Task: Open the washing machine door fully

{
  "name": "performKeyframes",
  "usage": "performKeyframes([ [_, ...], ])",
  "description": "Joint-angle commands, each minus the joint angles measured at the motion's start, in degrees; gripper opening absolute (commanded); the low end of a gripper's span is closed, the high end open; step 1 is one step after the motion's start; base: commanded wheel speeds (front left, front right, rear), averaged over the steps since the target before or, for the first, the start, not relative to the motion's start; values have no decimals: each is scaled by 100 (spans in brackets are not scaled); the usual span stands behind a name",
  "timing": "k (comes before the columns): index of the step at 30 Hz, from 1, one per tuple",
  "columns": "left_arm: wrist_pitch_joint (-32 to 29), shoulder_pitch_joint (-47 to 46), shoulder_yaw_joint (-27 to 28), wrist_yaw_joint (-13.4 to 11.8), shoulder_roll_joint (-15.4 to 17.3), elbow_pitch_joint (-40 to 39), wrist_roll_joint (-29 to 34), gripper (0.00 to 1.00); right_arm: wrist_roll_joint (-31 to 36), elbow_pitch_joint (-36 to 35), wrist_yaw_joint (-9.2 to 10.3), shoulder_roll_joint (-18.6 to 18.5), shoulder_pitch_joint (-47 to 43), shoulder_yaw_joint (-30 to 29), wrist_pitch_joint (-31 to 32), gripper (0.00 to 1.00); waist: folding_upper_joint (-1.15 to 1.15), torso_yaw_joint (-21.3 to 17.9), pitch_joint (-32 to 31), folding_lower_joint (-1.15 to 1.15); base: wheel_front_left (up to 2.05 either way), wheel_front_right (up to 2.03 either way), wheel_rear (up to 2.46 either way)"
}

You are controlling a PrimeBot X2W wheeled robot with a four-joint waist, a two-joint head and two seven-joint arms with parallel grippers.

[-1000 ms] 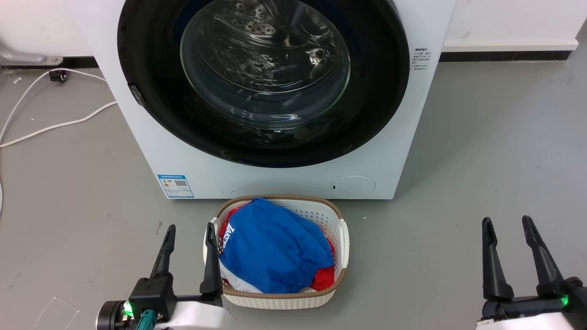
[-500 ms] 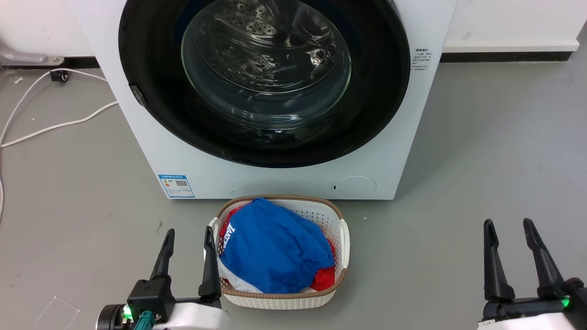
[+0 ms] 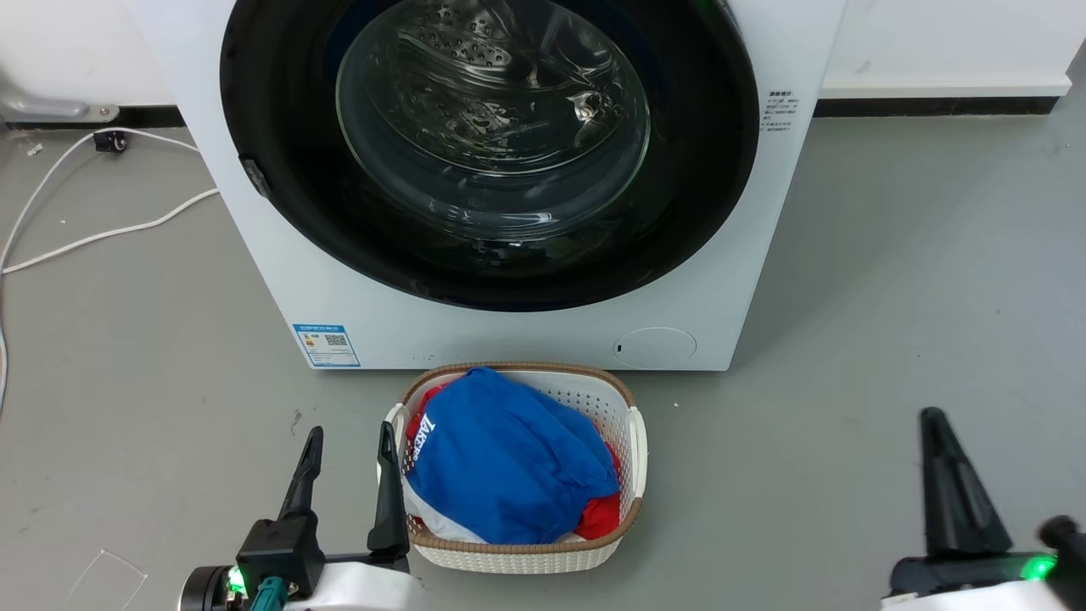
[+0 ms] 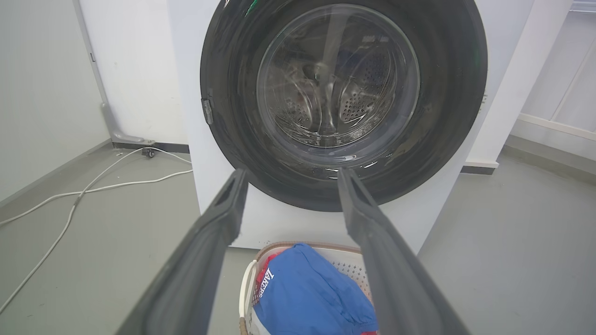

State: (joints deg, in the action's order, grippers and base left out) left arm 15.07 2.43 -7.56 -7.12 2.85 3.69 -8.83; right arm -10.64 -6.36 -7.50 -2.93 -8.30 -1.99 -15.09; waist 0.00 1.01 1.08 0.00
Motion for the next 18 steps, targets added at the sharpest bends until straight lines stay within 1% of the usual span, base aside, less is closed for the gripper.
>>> performKeyframes([
  [1,16,45,-13,-22,4,9,17,100,-292,25,2,8,-26,-73,-12,0,0,-1,0,0,0,0,0],
  [3,17,48,-11,-25,4,12,17,100,-841,83,1,12,4,-38,-12,0,0,-3,-2,0,0,0,0],
  [6,16,61,-15,-18,4,27,14,100,-2190,281,1,9,16,56,-12,0,0,-8,-14,0,0,0,0],
  [8,16,67,-13,-7,4,38,12,100,-3338,506,1,12,-15,224,-11,0,0,-12,-26,0,0,0,0],
  [10,16,70,-9,0,4,47,8,100,-4391,622,1,-4,33,247,-12,0,0,-21,-36,0,0,0,0],
  [13,17,79,-5,5,4,51,1,100,-5748,727,1,4,118,279,-11,0,0,-33,-50,0,0,0,0],
  [17,16,79,-20,14,4,65,-23,100,-7206,716,1,5,119,395,-11,0,0,-43,-57,0,0,0,0],
  [18,16,77,-20,19,4,66,-29,100,-7451,687,1,9,121,448,-10,0,0,-42,-58,0,0,0,0],
])
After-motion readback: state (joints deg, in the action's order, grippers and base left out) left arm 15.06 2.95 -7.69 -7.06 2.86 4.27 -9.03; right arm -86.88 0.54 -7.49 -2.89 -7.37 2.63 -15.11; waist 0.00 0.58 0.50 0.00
